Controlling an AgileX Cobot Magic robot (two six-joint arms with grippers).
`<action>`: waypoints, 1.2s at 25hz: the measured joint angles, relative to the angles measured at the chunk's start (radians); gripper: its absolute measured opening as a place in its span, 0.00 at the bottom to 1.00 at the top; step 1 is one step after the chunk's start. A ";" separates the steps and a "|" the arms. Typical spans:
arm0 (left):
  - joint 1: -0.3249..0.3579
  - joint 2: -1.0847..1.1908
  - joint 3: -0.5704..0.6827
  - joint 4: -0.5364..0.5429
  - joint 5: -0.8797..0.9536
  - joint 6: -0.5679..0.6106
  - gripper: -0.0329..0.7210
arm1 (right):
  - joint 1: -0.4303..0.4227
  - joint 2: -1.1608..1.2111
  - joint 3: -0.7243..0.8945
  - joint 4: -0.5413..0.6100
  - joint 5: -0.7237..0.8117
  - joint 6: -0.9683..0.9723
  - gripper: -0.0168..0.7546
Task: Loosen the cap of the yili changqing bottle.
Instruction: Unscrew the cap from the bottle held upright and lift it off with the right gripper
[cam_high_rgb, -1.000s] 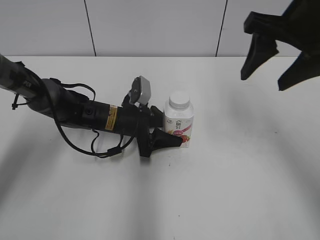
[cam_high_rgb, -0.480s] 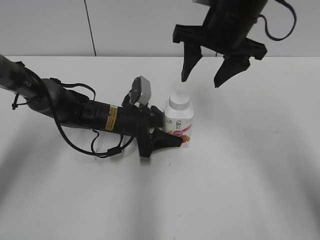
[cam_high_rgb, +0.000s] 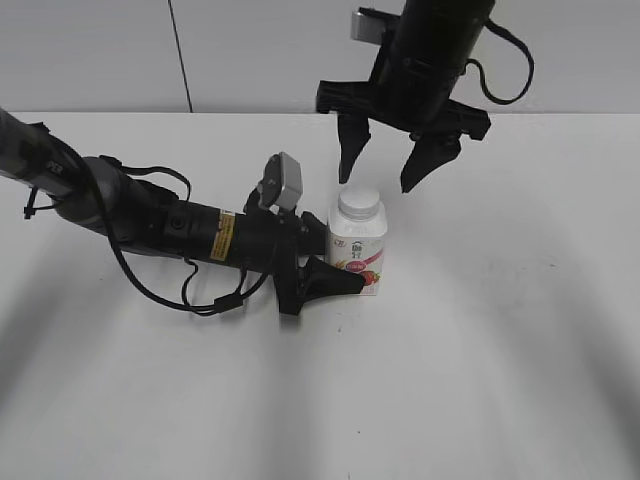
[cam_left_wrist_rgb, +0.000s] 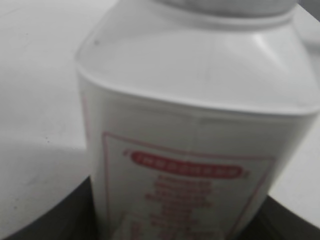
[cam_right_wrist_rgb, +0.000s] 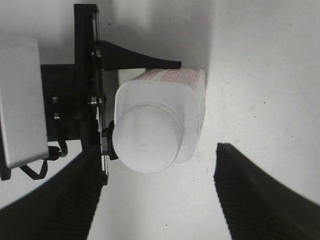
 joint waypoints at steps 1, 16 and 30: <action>0.000 0.000 0.000 0.000 0.000 0.000 0.59 | 0.000 0.004 0.000 0.000 -0.001 0.001 0.74; 0.000 0.000 0.000 0.002 0.000 0.001 0.59 | 0.017 0.013 -0.002 -0.011 -0.067 0.007 0.74; 0.000 0.000 0.000 0.002 0.000 0.001 0.59 | 0.017 0.050 -0.002 -0.013 -0.049 0.015 0.68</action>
